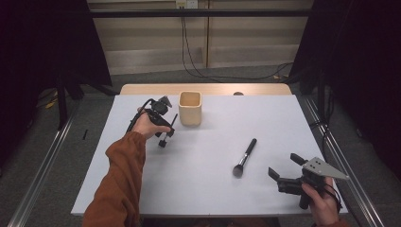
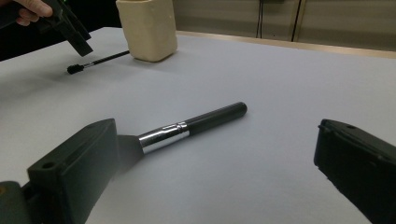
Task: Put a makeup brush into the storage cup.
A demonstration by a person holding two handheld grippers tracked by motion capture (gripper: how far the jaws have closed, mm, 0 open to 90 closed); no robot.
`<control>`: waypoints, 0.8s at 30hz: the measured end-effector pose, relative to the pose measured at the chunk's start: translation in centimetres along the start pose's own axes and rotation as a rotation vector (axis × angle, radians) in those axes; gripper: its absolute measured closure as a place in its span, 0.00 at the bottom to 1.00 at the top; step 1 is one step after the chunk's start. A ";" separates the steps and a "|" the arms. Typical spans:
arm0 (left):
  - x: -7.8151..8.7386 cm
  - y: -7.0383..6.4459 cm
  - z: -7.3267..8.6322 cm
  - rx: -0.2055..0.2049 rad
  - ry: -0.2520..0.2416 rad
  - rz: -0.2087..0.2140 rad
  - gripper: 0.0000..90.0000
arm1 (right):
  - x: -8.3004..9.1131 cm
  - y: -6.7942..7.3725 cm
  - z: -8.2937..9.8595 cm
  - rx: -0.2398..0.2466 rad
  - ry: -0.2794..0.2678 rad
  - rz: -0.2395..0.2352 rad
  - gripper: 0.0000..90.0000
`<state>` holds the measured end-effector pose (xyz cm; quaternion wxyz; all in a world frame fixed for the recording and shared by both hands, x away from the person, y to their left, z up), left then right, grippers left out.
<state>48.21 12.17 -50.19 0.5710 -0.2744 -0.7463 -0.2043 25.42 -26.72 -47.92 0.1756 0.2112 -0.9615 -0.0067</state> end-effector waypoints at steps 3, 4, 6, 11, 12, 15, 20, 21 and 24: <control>-0.2 0.1 0.1 0.010 0.018 -0.009 0.10 | 0.0 0.0 0.0 0.001 0.003 0.000 0.00; -0.6 0.1 0.2 0.020 0.041 -0.013 0.10 | 0.1 0.0 0.0 0.002 0.003 -0.002 0.00; -0.8 0.0 0.2 0.024 0.046 -0.003 0.14 | 0.1 0.0 0.1 0.007 0.004 -0.001 0.00; -1.0 -0.1 0.2 0.015 0.062 -0.006 0.20 | 0.1 0.0 0.1 0.006 0.005 -0.005 0.00; -1.1 0.1 0.1 0.034 0.059 -0.008 0.21 | 0.1 0.0 0.1 0.006 0.005 -0.004 0.00; -1.4 0.2 0.3 0.036 0.074 -0.009 0.26 | 0.0 0.0 0.1 0.003 0.006 -0.004 0.00; -1.6 0.1 0.1 0.041 0.072 -0.008 0.29 | 0.0 0.0 0.1 0.004 0.012 -0.006 0.00; -1.9 -0.1 0.1 0.053 0.078 0.008 0.32 | 0.0 0.0 0.2 0.005 0.012 -0.006 0.00; -2.0 -0.3 0.1 0.053 0.102 0.005 0.34 | 0.0 0.1 0.2 0.005 0.014 -0.007 0.00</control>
Point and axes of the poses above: each handheld gripper's, and its own axes: x roughly backward along the jaws, z roughly out of its underside, y roughly to its left, the point moved 7 cm from there along -x, roughly forward along the jaws, and after that the axes turned 1 degree about z, right-handed, at the moved point
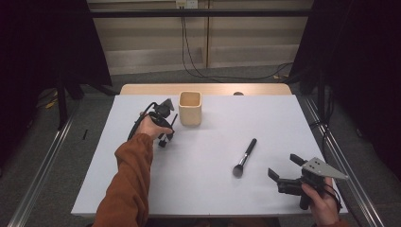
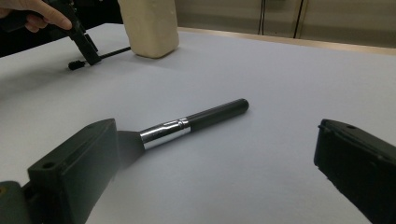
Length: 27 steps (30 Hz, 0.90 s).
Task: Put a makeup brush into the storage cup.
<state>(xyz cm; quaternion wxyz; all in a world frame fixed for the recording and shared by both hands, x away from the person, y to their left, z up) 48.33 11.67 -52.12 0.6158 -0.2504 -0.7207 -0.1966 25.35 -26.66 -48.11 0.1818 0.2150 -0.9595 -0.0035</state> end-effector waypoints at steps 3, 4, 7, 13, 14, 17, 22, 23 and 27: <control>0.0 -0.1 -0.1 0.015 0.002 0.001 0.38 | 0.0 0.0 0.1 0.005 0.007 -0.003 0.00; 0.0 -0.1 -0.1 0.019 0.010 0.001 0.38 | 0.0 0.0 0.1 0.005 0.007 -0.003 0.00; 0.1 -0.3 -0.2 0.011 0.021 0.002 0.46 | -0.1 0.0 0.1 0.000 0.007 -0.004 0.00; 0.3 -0.5 -0.3 0.008 0.043 0.009 0.62 | -0.3 0.1 0.1 0.006 0.012 -0.006 0.00; 0.3 -0.5 -0.3 0.008 0.043 0.009 0.65 | -0.3 0.1 0.1 0.006 0.012 -0.006 0.00; 0.3 -0.5 -0.3 0.021 0.044 0.014 0.67 | -0.3 0.1 0.1 0.009 0.016 -0.008 0.00; 0.3 -0.5 -0.3 0.023 0.058 0.006 0.71 | -0.2 0.0 0.2 0.006 0.018 -0.004 0.00; 0.3 -0.5 -0.3 0.036 0.065 0.011 0.74 | -0.2 0.0 0.2 0.004 0.020 -0.003 0.00; 0.3 -0.6 -0.4 0.044 0.077 0.009 0.79 | -0.2 0.0 0.3 0.003 0.022 -0.004 0.00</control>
Point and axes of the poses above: each handheld gripper's, and its own axes: x roughly backward along the jaws, z roughly out of its underside, y roughly to its left, the point moved 7 cm from there along -x, roughly forward along the jaws, and after that the axes turned 1 degree about z, right-handed, at the moved point
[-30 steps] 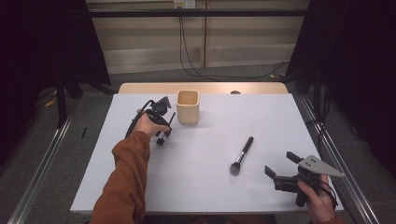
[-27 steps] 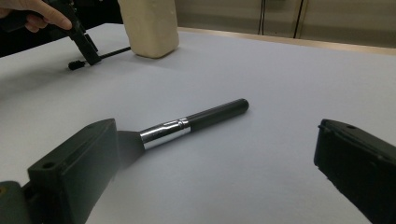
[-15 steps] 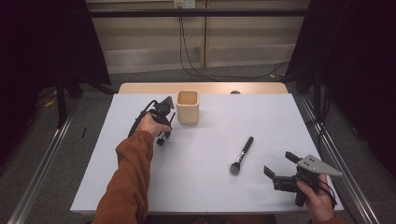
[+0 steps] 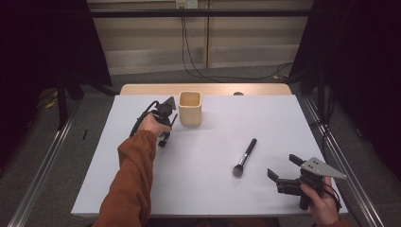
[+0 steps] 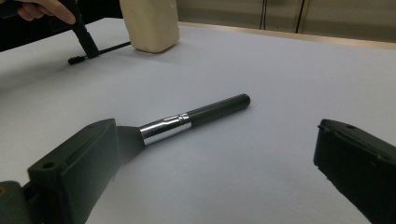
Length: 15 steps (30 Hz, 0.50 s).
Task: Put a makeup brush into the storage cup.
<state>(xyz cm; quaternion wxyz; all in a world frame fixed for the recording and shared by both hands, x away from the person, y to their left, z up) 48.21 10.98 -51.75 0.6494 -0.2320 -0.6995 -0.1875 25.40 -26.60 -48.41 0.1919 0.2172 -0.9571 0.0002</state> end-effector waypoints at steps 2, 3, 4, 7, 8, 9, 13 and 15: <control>0.0 -0.1 -0.1 0.003 0.009 0.000 0.80 | 0.0 0.0 0.0 0.002 0.001 0.001 0.00; 0.0 -0.1 -0.1 0.005 0.011 0.001 0.82 | 0.0 0.0 0.0 -0.001 0.003 0.002 0.00; 0.0 0.0 -0.1 0.007 0.010 0.000 0.83 | -0.1 0.0 0.1 -0.001 0.010 0.002 0.00; 0.0 0.0 0.0 0.018 0.014 0.008 0.87 | -0.2 0.0 0.2 0.002 0.017 -0.002 0.00; 0.0 -0.1 0.0 0.020 0.015 0.009 0.89 | -0.1 0.0 0.2 0.002 0.016 -0.002 0.00; 0.0 0.0 0.0 0.019 0.017 0.008 0.92 | -0.1 0.0 0.2 0.001 0.016 -0.003 0.00; 0.0 0.0 0.0 0.035 0.016 0.019 0.95 | -0.1 -0.1 0.2 0.001 0.013 0.000 0.00; 0.0 0.0 0.0 0.047 0.019 0.025 0.95 | 0.0 -0.1 0.1 0.000 0.009 0.002 0.00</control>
Point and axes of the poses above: each handheld gripper's, and its own axes: x roughly backward along the jaws, z roughly out of its underside, y roughly to its left, the point moved 7 cm from there along -x, roughly forward along the jaws, and after that the axes turned 1 degree about z, right-handed, at the moved point
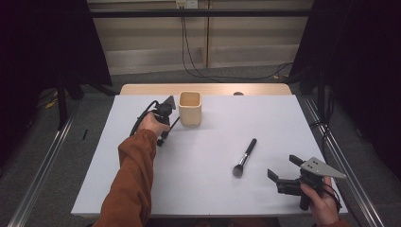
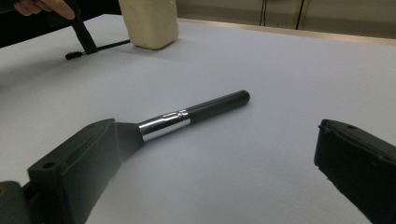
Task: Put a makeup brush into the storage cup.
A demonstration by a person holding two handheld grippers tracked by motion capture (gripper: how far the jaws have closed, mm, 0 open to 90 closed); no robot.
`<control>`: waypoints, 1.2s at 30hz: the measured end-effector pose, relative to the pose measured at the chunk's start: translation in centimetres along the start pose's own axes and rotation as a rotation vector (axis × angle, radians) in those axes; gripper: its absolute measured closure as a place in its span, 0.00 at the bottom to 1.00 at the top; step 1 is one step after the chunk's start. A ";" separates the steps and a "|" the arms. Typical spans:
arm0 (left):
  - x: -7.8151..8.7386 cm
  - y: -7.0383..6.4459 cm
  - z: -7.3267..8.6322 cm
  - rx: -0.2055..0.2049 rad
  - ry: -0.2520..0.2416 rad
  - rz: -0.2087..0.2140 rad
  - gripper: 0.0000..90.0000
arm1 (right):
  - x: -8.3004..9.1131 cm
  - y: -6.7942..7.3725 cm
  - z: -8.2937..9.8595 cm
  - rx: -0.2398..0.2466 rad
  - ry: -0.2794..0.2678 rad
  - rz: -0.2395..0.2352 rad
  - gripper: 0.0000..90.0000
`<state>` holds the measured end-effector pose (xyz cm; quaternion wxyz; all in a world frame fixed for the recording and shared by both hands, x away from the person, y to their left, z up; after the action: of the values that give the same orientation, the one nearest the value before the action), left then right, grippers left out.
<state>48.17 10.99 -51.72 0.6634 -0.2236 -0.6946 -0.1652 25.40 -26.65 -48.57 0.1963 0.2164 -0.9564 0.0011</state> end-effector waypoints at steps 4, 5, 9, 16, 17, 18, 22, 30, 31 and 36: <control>0.0 0.2 0.0 0.005 -0.013 0.009 0.95 | 0.1 0.0 0.0 0.000 -0.002 0.002 0.00; 0.0 0.2 0.0 0.008 -0.012 0.010 0.95 | 0.1 0.0 0.0 -0.001 -0.002 0.002 0.00; 0.1 0.3 0.0 0.020 -0.014 0.018 0.95 | 0.2 -0.1 0.0 -0.002 -0.003 0.005 0.00; 0.3 0.4 0.1 0.027 -0.036 0.025 0.96 | 0.1 0.0 0.0 0.001 -0.001 0.003 0.00; 0.3 0.5 0.1 0.028 -0.045 0.027 0.96 | 0.1 0.0 0.0 0.000 -0.002 0.002 0.00; 0.4 0.5 0.1 0.039 -0.057 0.036 0.96 | 0.1 0.0 0.0 0.002 -0.002 0.002 0.00; 1.2 0.8 0.2 0.046 -0.100 0.053 0.96 | 0.1 0.0 0.0 0.001 -0.002 0.003 0.00; 1.8 1.4 0.5 0.020 -0.197 0.048 0.95 | 0.0 0.0 0.0 0.002 -0.002 0.003 0.00; 2.0 1.3 0.5 0.015 -0.222 0.051 0.95 | 0.0 0.0 0.0 0.002 -0.002 0.003 0.00; 3.2 1.5 0.6 0.012 -0.295 0.044 0.95 | 0.0 0.0 -0.1 -0.001 -0.002 0.007 0.00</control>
<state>48.38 12.92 -48.65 0.5587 -0.2568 -0.7806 -0.1119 25.42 -26.66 -48.52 0.1954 0.2131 -0.9573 0.0013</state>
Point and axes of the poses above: each handheld gripper's, and its own axes: x roughly backward along the jaws, z roughly out of its underside, y roughly to its left, the point moved 7 cm from there along -x, roughly forward along the jaws, and after that the axes turned 1 degree about z, right-handed, at the moved point
